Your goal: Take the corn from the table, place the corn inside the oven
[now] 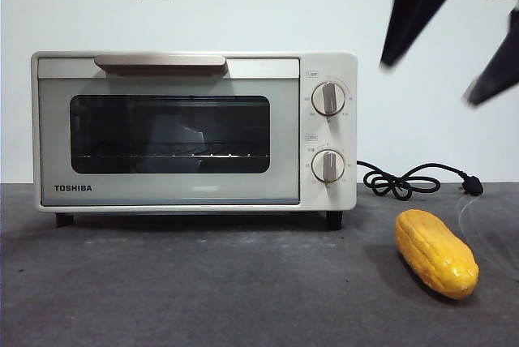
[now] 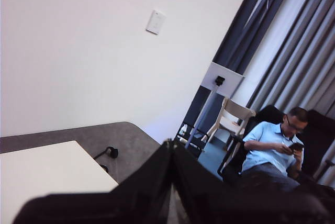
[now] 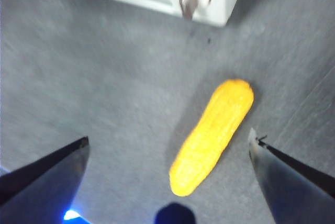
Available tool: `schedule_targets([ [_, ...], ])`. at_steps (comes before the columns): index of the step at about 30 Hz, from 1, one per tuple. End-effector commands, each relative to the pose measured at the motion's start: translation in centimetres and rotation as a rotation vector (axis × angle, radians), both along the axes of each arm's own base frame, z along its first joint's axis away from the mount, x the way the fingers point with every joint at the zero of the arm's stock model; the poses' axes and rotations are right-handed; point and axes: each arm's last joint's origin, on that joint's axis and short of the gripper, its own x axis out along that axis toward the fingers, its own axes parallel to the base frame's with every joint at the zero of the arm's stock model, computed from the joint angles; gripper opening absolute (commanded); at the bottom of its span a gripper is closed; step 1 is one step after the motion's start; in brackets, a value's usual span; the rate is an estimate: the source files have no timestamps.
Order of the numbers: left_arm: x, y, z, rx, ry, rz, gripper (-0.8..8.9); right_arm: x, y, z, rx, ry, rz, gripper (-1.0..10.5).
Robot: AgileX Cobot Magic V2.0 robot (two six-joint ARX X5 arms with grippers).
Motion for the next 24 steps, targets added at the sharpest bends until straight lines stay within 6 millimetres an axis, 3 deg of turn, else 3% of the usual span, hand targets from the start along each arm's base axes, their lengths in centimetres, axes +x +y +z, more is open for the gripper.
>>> schedule_targets([
  [1,-0.1,-0.2,0.5,0.039,-0.023,-0.003,0.00,0.8,1.1,-1.6,-0.082,0.045,-0.020,5.1],
  [10,-0.3,-0.2,1.0,0.055,-0.016,-0.005,-0.01,3.5,2.9,-6.2,-0.221,0.168,-0.026,5.1],
  [24,-0.3,-0.2,0.8,0.076,-0.009,-0.003,0.00,5.3,4.1,-10.6,-0.291,0.269,-0.023,5.0],
])
